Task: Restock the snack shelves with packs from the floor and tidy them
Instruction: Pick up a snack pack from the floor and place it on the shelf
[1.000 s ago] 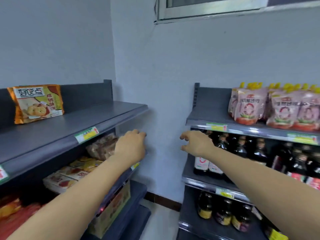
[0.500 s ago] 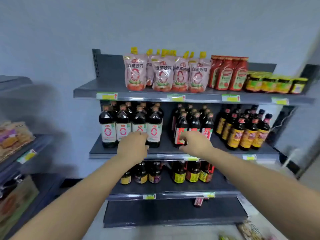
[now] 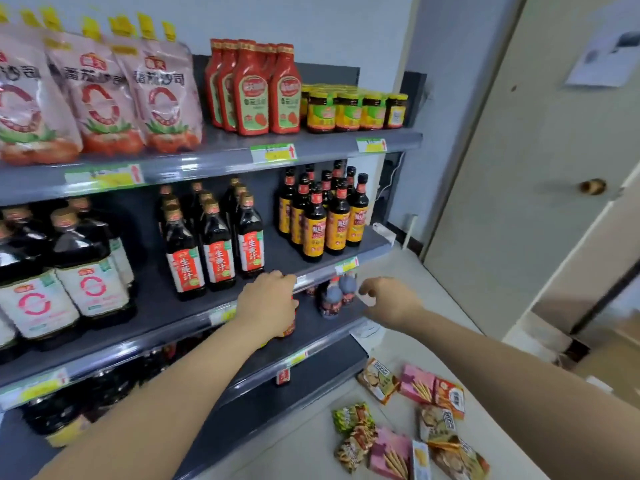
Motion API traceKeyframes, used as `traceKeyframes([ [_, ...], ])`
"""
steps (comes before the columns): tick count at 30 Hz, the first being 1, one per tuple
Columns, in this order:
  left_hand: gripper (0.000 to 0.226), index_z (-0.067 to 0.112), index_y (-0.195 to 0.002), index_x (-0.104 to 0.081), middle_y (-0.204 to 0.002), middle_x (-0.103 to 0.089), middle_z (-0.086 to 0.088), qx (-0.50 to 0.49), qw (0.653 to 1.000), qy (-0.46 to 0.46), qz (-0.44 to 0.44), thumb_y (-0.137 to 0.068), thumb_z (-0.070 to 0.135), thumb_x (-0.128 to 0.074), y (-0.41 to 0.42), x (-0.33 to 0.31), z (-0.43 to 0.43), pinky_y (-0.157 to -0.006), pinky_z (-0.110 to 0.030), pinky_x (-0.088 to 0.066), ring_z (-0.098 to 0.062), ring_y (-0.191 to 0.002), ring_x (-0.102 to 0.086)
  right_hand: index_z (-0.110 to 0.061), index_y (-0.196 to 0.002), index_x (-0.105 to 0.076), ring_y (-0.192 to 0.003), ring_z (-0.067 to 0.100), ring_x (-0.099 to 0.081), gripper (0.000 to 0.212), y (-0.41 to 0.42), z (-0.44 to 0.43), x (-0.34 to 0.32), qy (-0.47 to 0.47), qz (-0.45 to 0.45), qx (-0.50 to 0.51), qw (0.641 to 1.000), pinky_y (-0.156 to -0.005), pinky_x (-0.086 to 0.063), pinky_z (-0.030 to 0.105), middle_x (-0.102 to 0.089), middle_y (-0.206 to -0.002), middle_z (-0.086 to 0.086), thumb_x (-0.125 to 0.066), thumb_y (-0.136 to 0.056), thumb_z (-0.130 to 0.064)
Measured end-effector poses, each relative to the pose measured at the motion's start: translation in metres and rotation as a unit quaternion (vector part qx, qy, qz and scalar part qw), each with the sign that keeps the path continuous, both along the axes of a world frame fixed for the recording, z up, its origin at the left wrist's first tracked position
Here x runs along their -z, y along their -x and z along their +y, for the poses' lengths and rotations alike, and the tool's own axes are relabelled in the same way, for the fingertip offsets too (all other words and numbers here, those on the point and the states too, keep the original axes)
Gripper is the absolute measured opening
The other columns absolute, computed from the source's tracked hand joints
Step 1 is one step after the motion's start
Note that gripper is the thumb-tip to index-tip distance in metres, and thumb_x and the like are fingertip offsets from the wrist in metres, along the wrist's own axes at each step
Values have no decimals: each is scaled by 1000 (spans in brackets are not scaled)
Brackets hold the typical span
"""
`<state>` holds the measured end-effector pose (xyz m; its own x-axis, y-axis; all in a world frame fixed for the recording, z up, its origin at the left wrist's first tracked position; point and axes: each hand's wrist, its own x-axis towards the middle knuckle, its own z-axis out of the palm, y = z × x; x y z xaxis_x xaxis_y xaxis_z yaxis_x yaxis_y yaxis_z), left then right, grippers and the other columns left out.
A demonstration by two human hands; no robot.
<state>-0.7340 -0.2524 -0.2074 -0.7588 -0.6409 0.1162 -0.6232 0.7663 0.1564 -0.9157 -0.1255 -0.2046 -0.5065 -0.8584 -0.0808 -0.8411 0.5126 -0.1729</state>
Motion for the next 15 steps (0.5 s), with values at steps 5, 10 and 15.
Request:
traceKeyframes([
  [5,35,17,-127,-51,-126,-55,-6,85,996,-21,-31,-95,31,-51,97,24,0,-90,-39,-46,-28,-119,-50,-21,-125,-57,-111,26,-58,39,70,33,22,-31,6,96,995,-89,-51,37,-59,-125,6,-64,-86,-28],
  [10,32,16,-123,-53,-128,-54,-6,159,985,-47,-52,-94,30,-51,185,56,20,-85,-37,-46,-27,-117,-51,-23,-127,-55,-110,22,-58,42,132,69,51,-53,-21,171,984,-81,-48,30,-59,-125,2,-64,-88,-29],
  [15,32,16,-124,-53,-124,-56,-7,205,974,-58,-81,-94,27,-50,269,91,47,-87,-39,-48,-28,-116,-52,-23,-128,-54,-111,21,-58,42,196,105,83,-74,-54,215,972,-80,-47,29,-59,-126,1,-63,-88,-27],
])
